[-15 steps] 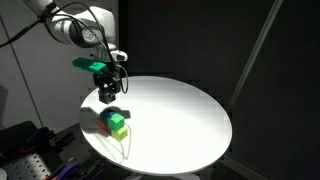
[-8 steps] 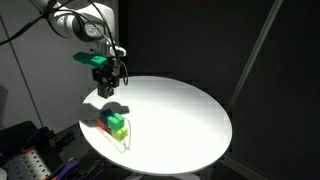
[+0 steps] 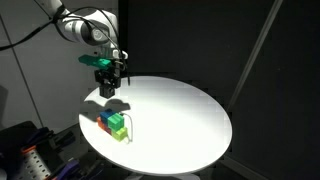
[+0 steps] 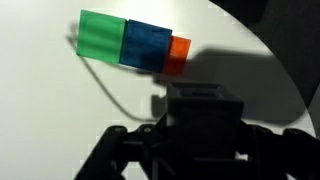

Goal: Put the grey building block on the table

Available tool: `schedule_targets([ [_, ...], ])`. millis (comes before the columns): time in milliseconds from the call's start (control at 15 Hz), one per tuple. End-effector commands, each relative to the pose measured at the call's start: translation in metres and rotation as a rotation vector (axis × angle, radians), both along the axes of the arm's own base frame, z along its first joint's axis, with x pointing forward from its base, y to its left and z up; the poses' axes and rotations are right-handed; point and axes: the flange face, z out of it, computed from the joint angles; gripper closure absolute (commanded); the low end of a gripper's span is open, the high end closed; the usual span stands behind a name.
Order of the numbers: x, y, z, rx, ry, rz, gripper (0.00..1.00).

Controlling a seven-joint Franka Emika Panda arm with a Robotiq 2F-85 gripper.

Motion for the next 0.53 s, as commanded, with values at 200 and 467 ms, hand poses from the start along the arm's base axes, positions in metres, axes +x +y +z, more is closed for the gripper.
schedule_targets([
  [200,0.022,0.001,-0.016,-0.009,0.015,0.010,0.76],
  [467,0.029,-0.001,-0.027,-0.023,0.004,0.007,0.76],
])
